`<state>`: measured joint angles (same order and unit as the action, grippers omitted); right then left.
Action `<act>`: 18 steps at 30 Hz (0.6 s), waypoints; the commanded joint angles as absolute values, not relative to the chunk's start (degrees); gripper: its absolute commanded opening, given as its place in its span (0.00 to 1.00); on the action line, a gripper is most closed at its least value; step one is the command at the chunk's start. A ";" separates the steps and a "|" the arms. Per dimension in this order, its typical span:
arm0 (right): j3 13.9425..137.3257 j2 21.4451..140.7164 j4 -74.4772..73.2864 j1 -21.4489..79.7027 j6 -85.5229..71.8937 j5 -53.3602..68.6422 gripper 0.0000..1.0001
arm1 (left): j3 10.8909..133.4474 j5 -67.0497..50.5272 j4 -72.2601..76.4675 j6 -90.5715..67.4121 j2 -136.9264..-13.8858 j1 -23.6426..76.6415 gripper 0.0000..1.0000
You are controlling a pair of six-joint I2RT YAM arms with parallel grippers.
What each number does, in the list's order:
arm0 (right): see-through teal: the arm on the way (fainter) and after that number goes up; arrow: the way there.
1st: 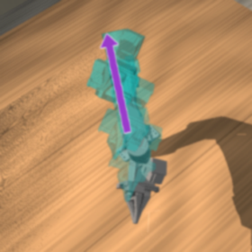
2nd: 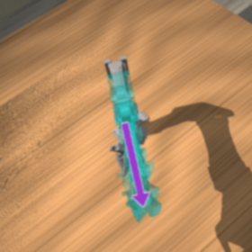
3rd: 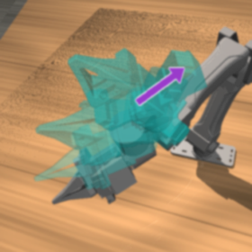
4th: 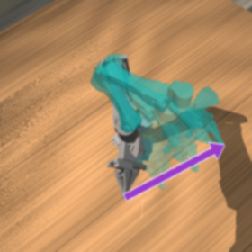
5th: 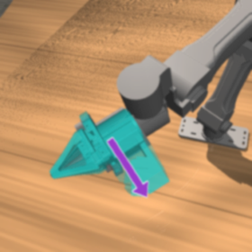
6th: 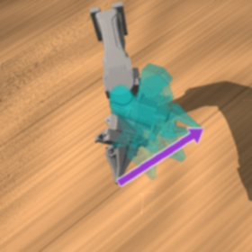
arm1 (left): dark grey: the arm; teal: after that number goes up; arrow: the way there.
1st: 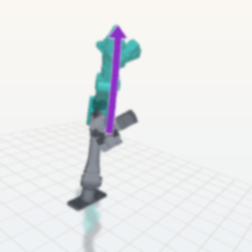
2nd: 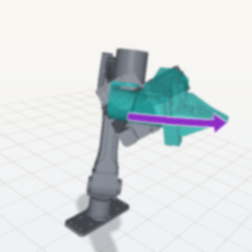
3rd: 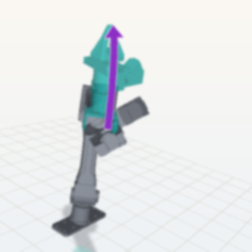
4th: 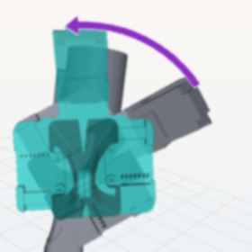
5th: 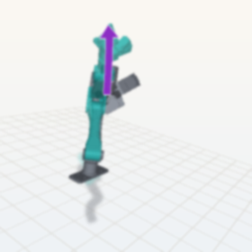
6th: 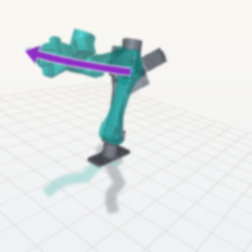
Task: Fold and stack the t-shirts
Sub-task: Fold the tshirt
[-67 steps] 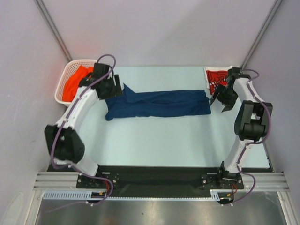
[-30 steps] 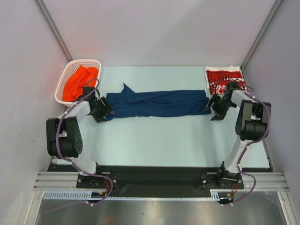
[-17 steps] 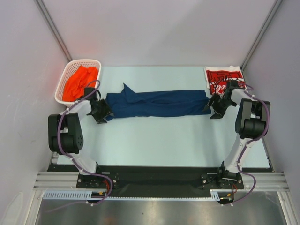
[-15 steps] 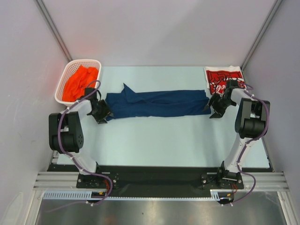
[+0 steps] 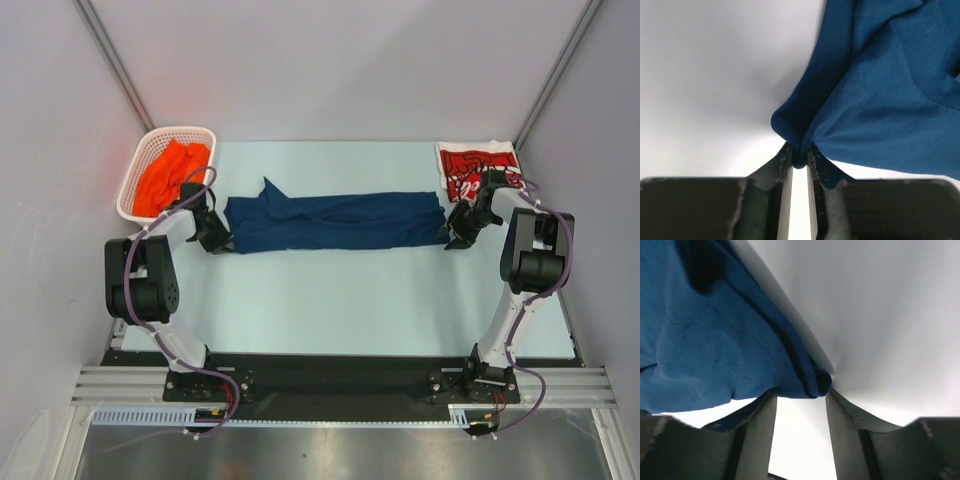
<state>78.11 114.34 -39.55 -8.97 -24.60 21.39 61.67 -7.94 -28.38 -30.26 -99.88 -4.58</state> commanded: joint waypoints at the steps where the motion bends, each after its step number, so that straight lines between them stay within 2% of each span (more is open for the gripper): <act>1: 79.01 115.31 -39.37 -9.14 -25.49 19.69 0.49 | 63.98 -4.40 -27.68 -26.02 -99.41 -5.10 0.18; 5: 79.10 116.01 -39.29 -9.23 -25.75 18.90 0.39 | 63.55 -2.81 -28.30 -24.08 -97.82 -5.10 0.14; 7: 79.10 116.63 -39.11 -9.14 -25.84 18.90 0.29 | 62.41 -2.64 -28.39 -23.82 -96.77 -4.84 0.11; 8: 79.36 116.89 -39.02 -9.05 -25.84 18.81 0.23 | 61.88 -2.29 -28.21 -23.91 -96.33 -4.83 0.11; 9: 79.54 117.16 -39.20 -9.05 -25.84 18.29 0.10 | 61.35 -2.11 -28.30 -24.34 -95.63 -4.83 0.11; 10: 79.63 117.51 -39.46 -8.97 -25.84 17.85 0.02 | 60.56 -1.85 -28.47 -24.69 -95.36 -4.83 0.10; 16: 75.95 114.44 -41.66 -7.91 -25.75 13.54 0.00 | 58.02 -1.84 -30.32 -28.65 -94.13 -4.92 0.08; 17: 74.89 112.78 -40.62 -7.65 -25.75 13.45 0.00 | 57.57 -1.85 -30.58 -29.09 -93.96 -4.92 0.10; 18: 73.40 112.42 -40.17 -7.47 -25.66 13.27 0.00 | 57.05 -1.85 -30.59 -29.70 -93.61 -4.92 0.21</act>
<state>77.08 114.63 -38.83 -8.25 -26.00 18.46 58.63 -4.01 -28.93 -27.59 -96.29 -4.56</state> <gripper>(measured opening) 0.022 0.147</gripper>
